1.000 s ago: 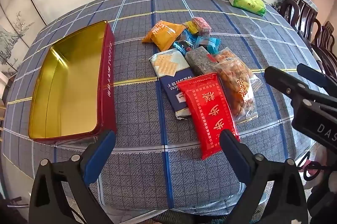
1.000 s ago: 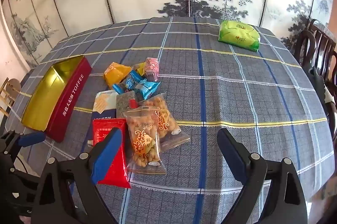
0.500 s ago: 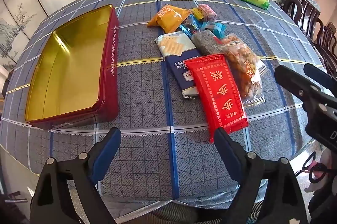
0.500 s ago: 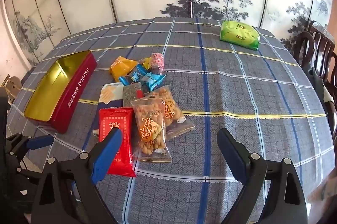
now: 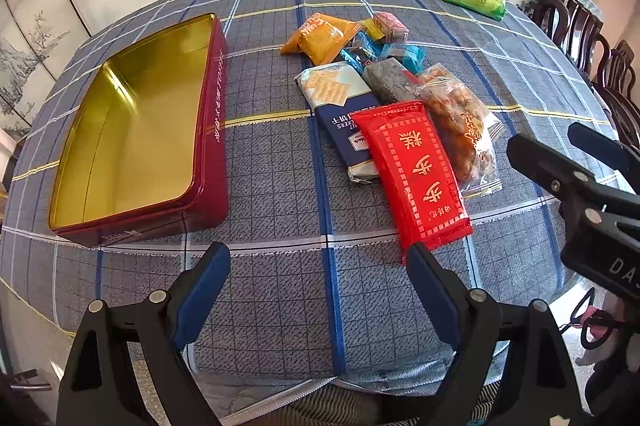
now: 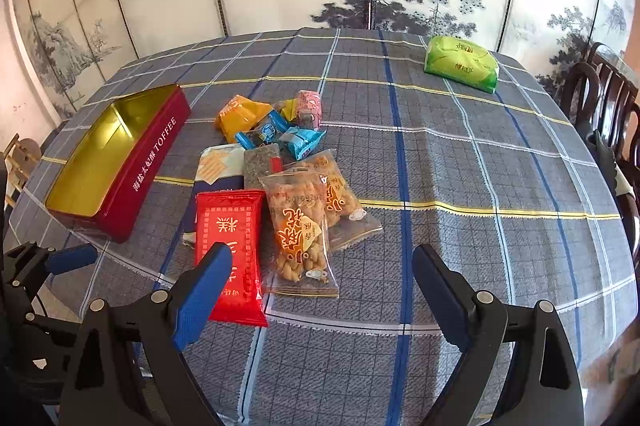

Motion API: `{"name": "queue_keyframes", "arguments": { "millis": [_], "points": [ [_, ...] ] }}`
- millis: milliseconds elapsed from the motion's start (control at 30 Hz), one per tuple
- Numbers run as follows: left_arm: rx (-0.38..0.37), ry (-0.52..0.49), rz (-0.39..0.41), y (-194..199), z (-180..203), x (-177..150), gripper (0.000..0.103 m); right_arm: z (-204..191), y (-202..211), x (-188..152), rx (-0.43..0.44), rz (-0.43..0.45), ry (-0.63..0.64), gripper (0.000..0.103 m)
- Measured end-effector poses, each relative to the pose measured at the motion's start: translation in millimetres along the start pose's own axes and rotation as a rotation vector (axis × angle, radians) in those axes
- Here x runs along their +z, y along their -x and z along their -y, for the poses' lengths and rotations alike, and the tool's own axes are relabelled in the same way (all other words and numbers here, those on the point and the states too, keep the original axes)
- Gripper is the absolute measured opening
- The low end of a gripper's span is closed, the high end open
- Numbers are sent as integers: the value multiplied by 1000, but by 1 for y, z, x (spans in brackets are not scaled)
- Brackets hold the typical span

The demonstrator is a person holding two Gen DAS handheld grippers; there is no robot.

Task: Organize snacks

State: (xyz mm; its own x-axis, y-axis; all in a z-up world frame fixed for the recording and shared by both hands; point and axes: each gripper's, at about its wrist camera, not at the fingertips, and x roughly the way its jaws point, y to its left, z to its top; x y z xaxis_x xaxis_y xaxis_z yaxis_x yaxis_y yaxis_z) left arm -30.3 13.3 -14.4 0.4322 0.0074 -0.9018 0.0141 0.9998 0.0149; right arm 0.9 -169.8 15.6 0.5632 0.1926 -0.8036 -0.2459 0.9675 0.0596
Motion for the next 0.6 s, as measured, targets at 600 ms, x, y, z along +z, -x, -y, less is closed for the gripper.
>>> {"name": "queue_keyframes", "arguments": {
  "millis": [600],
  "points": [
    [5, 5, -5, -3, 1, -3, 85, -11, -3, -2, 5, -7, 27, 91]
  ]
}}
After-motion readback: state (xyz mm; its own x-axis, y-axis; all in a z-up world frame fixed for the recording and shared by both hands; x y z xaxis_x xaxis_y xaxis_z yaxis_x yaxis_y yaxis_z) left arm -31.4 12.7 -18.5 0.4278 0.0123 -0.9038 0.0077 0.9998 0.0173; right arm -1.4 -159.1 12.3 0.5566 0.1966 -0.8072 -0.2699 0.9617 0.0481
